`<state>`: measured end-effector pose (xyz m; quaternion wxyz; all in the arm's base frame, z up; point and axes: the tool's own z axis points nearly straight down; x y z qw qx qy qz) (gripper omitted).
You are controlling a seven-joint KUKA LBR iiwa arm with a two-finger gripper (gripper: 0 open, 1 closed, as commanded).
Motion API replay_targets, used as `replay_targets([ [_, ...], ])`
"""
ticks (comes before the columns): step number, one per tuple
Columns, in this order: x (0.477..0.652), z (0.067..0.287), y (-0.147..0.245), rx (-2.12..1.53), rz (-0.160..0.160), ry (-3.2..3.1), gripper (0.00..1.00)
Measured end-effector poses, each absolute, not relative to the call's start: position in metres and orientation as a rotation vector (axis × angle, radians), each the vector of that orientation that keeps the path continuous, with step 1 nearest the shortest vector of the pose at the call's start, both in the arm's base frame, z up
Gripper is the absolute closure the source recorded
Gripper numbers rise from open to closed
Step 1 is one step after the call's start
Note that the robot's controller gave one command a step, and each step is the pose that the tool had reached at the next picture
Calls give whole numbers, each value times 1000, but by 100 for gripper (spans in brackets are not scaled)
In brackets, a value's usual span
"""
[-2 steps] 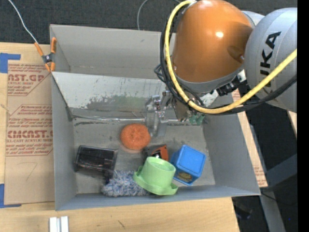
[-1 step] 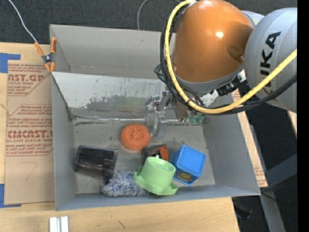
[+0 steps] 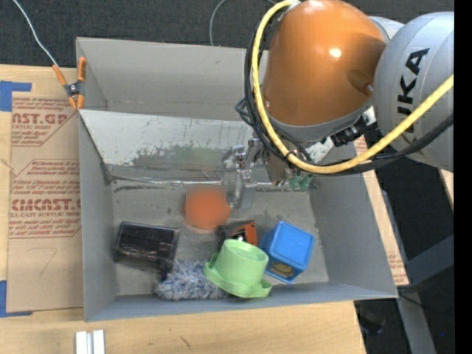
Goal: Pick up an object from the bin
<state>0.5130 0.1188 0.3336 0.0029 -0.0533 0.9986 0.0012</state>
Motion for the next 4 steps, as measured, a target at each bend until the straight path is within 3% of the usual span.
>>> replay_targets([
  [4,513,334,119,-167,4,3131,100],
])
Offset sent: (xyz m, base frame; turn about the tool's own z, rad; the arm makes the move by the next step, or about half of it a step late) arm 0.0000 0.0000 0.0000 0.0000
